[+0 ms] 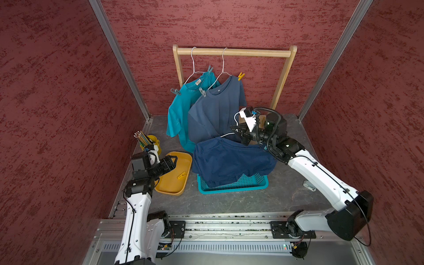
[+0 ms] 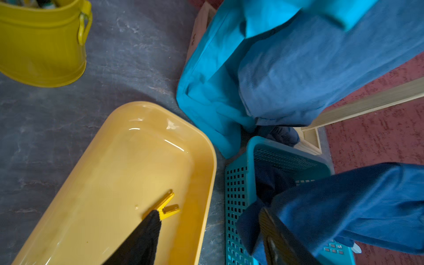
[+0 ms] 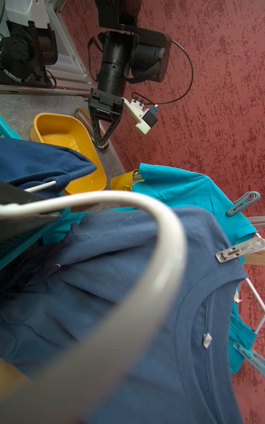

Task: Remove the clothespins securing t-shirts to the hanger
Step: Adjust the hanger.

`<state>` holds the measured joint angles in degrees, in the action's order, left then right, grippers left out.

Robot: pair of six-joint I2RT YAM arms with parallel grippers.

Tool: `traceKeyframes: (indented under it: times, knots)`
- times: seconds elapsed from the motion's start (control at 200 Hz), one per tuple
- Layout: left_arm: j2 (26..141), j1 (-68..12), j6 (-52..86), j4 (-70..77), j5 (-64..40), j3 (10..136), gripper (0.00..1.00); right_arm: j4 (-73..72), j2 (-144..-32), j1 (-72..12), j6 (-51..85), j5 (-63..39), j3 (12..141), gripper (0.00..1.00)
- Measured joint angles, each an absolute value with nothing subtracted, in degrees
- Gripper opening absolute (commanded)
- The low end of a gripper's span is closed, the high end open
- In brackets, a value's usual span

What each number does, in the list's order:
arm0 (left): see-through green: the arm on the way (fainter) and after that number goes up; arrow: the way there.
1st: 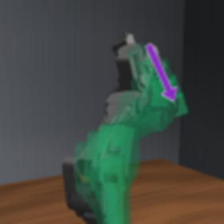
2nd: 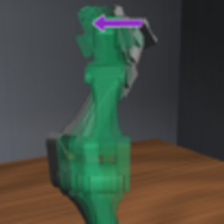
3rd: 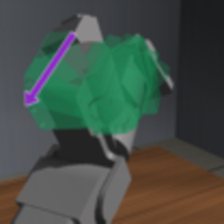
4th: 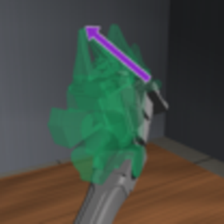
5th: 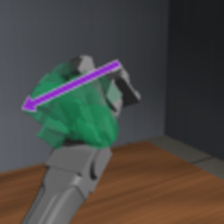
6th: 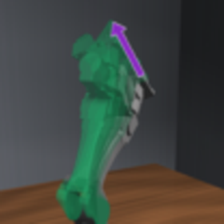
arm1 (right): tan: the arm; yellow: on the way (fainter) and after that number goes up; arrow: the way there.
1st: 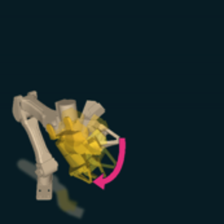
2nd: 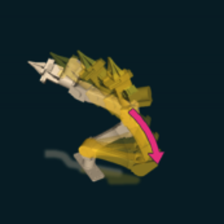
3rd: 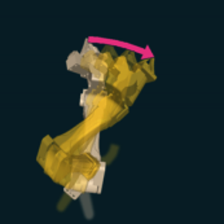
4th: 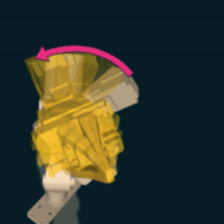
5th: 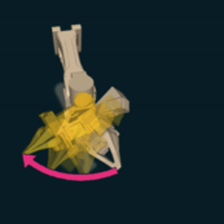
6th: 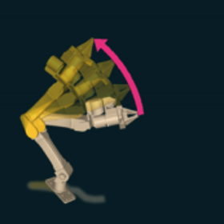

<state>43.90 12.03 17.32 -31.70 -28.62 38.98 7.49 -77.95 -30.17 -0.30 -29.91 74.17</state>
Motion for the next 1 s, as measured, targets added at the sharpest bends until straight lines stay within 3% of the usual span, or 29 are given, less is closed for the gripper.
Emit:
traceKeyframes:
  times: [0.16,0.351,0.586,0.736,1.002]
  knots:
    - [44.66,4.54,13.28,-31.79,-28.38,45.69,0.63,7.68,-77.95,-30.17,-0.25,-29.69,74.17,0.0]
    - [43.97,-14.74,4.58,-26.13,-25.19,50.06,0.56,8.84,-77.95,-30.2,-0.16,-29.67,74.17,0.0]
    - [54.54,-35.07,-11.7,-21.69,-16.93,59.2,0.63,8.56,-77.89,-30.85,1.28,-29.67,73.84,0.0]
    - [63.81,-39.22,-17.85,-19.25,-14.04,62.81,0.63,7.94,-77.47,-31.57,2.15,-29.82,71.79,0.0]
    - [71.02,-38.04,-20.43,-11.66,-10.09,63.68,0.48,7.18,-76.95,-31.73,3.05,-31.14,71.22,0.0]
